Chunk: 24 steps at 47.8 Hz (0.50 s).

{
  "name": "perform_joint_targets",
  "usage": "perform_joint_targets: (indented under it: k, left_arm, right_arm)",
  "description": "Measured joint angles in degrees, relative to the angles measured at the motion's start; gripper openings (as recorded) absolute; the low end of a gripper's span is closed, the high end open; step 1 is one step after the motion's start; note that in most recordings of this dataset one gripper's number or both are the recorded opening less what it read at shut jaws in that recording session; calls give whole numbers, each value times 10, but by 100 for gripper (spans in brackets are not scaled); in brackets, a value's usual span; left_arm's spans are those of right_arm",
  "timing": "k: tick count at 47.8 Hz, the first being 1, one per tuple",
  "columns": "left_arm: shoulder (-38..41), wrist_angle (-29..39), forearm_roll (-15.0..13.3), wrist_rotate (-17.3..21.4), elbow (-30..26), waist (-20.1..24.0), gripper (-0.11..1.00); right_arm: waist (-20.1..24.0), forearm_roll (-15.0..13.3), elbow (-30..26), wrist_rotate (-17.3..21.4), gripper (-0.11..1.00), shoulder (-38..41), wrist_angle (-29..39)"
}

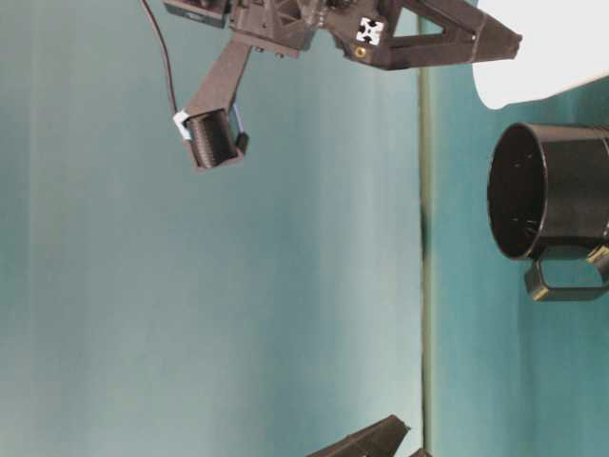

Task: Put the paper cup into the moved cup holder.
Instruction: 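Move the right gripper over the white paper cup and lower, then grasp the white paper cup rim with the right gripper and lift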

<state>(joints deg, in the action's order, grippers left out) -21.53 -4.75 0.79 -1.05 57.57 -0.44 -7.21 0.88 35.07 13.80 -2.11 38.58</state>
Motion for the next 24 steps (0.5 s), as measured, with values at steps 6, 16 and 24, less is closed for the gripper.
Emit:
perform_joint_targets:
  k: [6,16,24]
  left_arm:
    - [3,0,0,0,0,0,78]
    - [4,0,1,0,0,0,78]
    - [4,0,0,0,0,0,78]
  right_arm:
    - [0,1,0,0,91,10,-1]
    - [0,0,0,0,90,21,-3]
    - [0,0,0,0,73,22,-1]
